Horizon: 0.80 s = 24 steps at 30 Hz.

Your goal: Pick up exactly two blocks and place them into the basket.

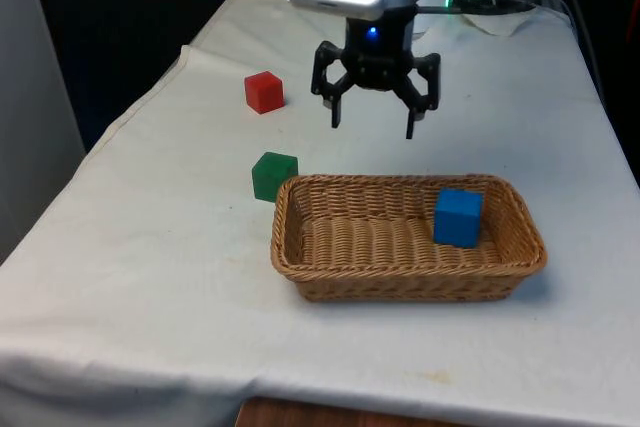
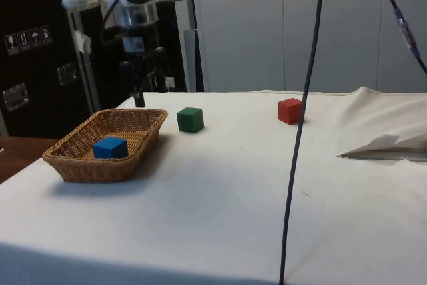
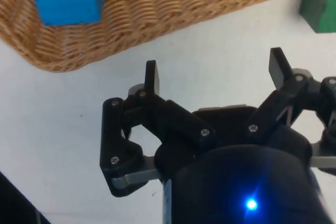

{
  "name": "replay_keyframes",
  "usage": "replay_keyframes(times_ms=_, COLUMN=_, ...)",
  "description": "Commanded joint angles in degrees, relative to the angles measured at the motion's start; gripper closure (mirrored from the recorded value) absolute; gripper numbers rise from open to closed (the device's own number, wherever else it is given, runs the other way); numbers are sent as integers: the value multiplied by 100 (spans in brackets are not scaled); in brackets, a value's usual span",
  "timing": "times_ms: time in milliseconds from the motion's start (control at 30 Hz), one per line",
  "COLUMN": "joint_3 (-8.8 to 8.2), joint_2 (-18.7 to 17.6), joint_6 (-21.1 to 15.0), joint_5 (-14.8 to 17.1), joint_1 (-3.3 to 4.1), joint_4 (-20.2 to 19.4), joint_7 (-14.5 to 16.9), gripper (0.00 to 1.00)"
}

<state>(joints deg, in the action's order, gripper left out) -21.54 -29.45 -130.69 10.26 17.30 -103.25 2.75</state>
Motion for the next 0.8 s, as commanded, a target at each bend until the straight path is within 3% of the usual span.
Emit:
replay_keyframes(times_ms=0, joint_3=-23, joint_2=6, joint_6=-6, joint_5=11, joint_1=0, joint_4=-23, joint_7=46, gripper=0)
replay_keyframes(times_ms=33, joint_3=-23, joint_2=63, joint_6=-69, joint_5=46, joint_1=-40, joint_4=-103, joint_7=138, gripper=0)
replay_keyframes(times_ms=167, joint_3=-143, joint_2=74, joint_6=-57, joint_5=52, joint_1=-57, joint_4=-149, joint_7=275, gripper=0)
replay_keyframes(times_ms=233, joint_3=-241, joint_2=34, joint_6=-6, joint_5=23, joint_1=-23, joint_4=-120, joint_7=286, gripper=0)
replay_keyframes(times_ms=400, joint_3=-350, joint_2=6, joint_6=-46, joint_5=86, joint_1=-115, joint_4=-149, joint_7=516, gripper=0)
replay_keyframes(times_ms=667, joint_3=-527, joint_2=-120, joint_6=-69, joint_5=223, joint_1=-166, joint_4=-138, joint_7=762, gripper=0)
replay_keyframes(times_ms=733, joint_3=-556, joint_2=-155, joint_6=-80, joint_5=309, joint_1=-172, joint_4=-138, joint_7=825, gripper=0)
replay_keyframes(times_ms=767, joint_3=-607, joint_2=-143, joint_6=-40, joint_5=241, joint_1=-115, joint_4=-143, joint_7=773, gripper=0)
